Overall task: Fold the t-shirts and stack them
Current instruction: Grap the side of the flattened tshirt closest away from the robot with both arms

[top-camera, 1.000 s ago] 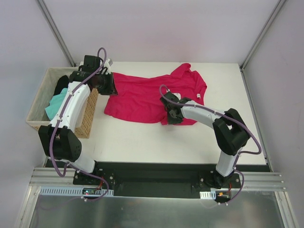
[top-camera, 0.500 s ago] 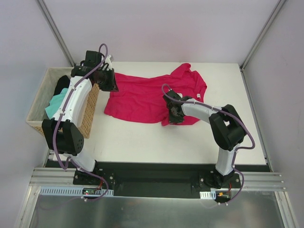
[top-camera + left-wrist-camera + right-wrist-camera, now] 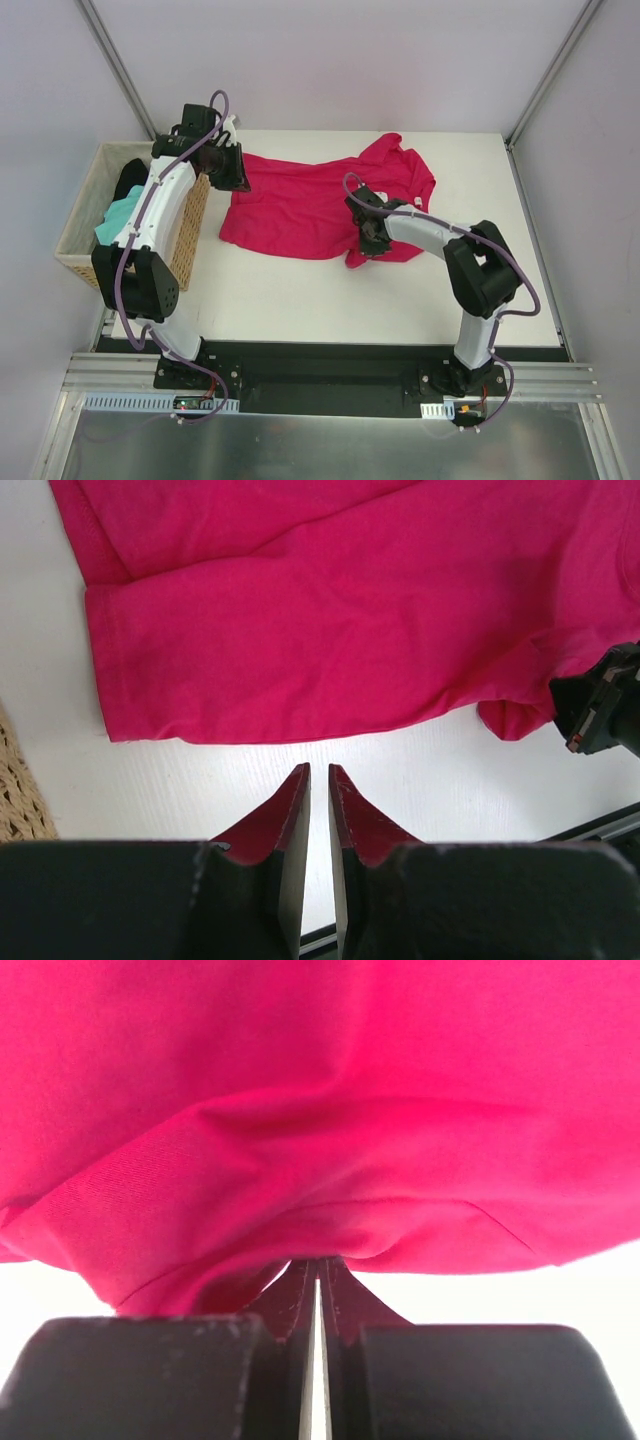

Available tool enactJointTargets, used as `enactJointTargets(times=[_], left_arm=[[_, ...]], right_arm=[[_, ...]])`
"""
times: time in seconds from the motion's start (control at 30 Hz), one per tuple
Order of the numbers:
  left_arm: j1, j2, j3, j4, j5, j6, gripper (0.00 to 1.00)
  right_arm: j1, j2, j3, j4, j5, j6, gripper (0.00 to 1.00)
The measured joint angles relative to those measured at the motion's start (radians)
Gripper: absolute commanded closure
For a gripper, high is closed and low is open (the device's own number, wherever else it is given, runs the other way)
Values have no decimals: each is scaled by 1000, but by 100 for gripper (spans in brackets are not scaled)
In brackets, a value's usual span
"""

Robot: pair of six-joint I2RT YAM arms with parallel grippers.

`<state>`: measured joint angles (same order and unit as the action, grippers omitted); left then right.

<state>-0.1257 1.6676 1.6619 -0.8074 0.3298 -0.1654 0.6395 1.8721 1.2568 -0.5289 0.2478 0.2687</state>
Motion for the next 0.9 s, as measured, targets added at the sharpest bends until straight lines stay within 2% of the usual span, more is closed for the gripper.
enactJointTargets(times=[0.3,0.5,0.9], left_arm=[[0,16,34,-2,2,0,89],[0,16,38,-2,6,0,89],[0,15,37,-2,0,5,88]], right_arm=[[-1,-110,52,-76,116,-2,99],[-6,-112,97,-103,137,-17,99],[-55,106,283,-142,89,-109,99]])
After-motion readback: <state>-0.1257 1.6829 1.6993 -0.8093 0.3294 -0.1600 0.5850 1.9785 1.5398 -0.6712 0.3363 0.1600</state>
